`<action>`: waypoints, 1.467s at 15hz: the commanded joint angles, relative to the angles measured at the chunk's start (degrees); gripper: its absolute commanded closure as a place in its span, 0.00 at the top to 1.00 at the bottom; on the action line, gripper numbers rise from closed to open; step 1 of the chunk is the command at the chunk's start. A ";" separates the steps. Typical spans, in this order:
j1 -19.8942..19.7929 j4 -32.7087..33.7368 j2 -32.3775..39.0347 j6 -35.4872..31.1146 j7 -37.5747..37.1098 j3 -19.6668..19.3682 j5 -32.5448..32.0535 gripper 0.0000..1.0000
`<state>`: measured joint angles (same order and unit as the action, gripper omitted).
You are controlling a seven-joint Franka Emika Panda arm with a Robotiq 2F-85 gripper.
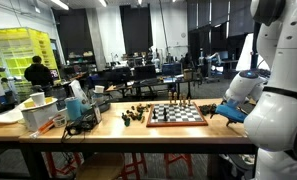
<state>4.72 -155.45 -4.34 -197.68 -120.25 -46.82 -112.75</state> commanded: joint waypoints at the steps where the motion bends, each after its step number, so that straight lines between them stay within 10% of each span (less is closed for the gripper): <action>1: 5.20 -0.28 2.63 -0.83 -13.20 -2.53 -8.78 1.00; 10: 8.43 1.63 0.77 -1.84 -14.80 -4.56 -9.77 1.00; 16: 26.78 -7.35 -9.49 -0.19 -16.71 -16.26 -2.19 1.00; 17: 32.89 -3.58 -9.08 -0.20 -26.22 -17.27 -6.40 1.00; 20: 45.75 -3.93 -14.22 -0.23 -35.55 -30.83 -12.25 1.00; 22: 53.20 -3.68 -15.24 -0.22 -29.83 -39.46 -4.74 1.00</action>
<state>49.02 -159.13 -15.03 -197.90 -149.97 -75.07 -119.98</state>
